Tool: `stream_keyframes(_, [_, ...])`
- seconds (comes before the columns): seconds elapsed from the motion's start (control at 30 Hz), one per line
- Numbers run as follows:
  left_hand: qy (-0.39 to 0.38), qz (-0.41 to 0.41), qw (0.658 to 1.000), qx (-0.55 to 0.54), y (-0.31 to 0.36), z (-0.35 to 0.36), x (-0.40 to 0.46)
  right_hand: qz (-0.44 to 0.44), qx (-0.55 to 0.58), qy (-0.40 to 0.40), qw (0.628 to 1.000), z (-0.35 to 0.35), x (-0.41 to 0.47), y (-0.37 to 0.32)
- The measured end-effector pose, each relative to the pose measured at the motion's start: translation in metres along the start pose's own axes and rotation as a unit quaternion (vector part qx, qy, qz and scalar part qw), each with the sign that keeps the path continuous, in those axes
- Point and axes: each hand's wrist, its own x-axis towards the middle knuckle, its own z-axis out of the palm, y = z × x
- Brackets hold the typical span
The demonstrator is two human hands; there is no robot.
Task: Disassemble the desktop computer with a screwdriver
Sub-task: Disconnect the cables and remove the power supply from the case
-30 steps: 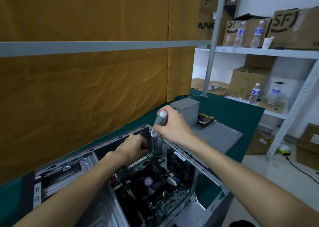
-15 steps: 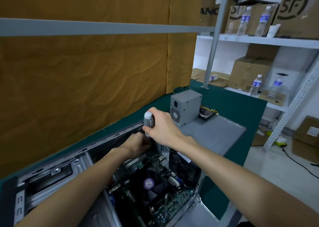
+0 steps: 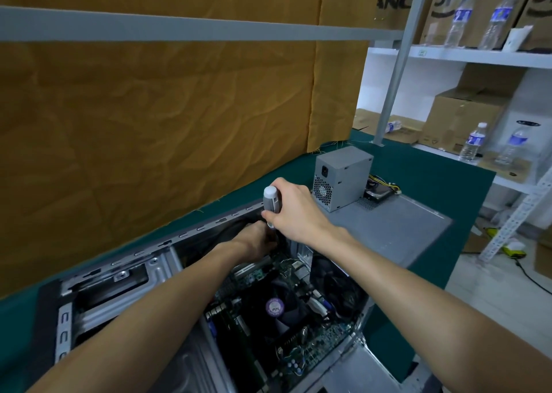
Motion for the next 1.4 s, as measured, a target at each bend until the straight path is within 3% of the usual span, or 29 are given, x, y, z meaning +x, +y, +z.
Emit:
stream_keyframes(0.3, [0.019,-0.001,1.0,0.009,0.0,0.005,0.003,-0.007,-0.047,-0.002,0.999,0.003,0.004,0.005])
stream_keyframes(0.5, [0.007,0.019,0.999,0.03,-0.004,0.004,0.008,-0.026,-0.262,-0.087,0.961,-0.019,0.021,-0.007])
stream_keyframes(0.6, [0.011,0.026,0.999,0.025,-0.007,0.008,0.008,-0.044,-0.3,-0.1,0.948,-0.021,0.027,-0.014])
stream_keyframes(0.73, [0.025,0.011,0.999,0.018,-0.009,0.012,0.003,-0.027,-0.238,-0.221,0.945,-0.033,0.031,-0.027])
stream_keyframes(0.83, [0.014,-0.005,1.0,0.017,-0.006,0.011,-0.003,-0.025,-0.244,-0.296,0.923,-0.039,0.031,-0.037])
stream_keyframes(0.97, [0.019,-0.019,1.0,0.013,0.003,0.006,-0.012,-0.065,-0.394,-0.216,0.891,-0.026,0.025,-0.038])
stream_keyframes(1.03, [0.018,-0.019,0.999,0.027,0.006,0.006,-0.014,-0.1,-0.385,-0.189,0.898,-0.022,0.025,-0.035])
stream_keyframes(1.2, [0.024,-0.051,0.997,0.054,0.009,0.012,-0.013,-0.043,-0.245,-0.329,0.911,-0.041,0.031,-0.03])
stream_keyframes(1.33, [0.016,-0.049,0.997,0.058,0.008,0.015,-0.006,-0.103,-0.389,-0.23,0.886,-0.03,0.024,-0.024])
stream_keyframes(1.4, [-0.001,-0.049,0.998,0.051,0.006,0.013,-0.003,-0.124,-0.368,-0.228,0.893,-0.028,0.027,-0.022])
